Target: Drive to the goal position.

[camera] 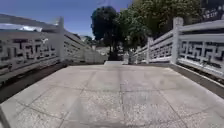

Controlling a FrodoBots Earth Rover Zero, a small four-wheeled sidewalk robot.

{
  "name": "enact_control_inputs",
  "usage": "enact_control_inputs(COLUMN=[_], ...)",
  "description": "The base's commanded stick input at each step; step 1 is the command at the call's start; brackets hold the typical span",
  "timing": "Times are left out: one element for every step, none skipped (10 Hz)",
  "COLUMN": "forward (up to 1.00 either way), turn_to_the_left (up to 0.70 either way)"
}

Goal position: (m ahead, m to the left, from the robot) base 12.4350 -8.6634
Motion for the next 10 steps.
enact_control_inputs(forward=[0.45, 0.45, 0.45, 0.45, 0.45, 0.45, 0.45, 0.45, 0.45, 0.45], turn_to_the_left=[0.00, 0.00, 0.00, 0.00, 0.00, 0.00, 0.00, 0.00, 0.00, 0.00])
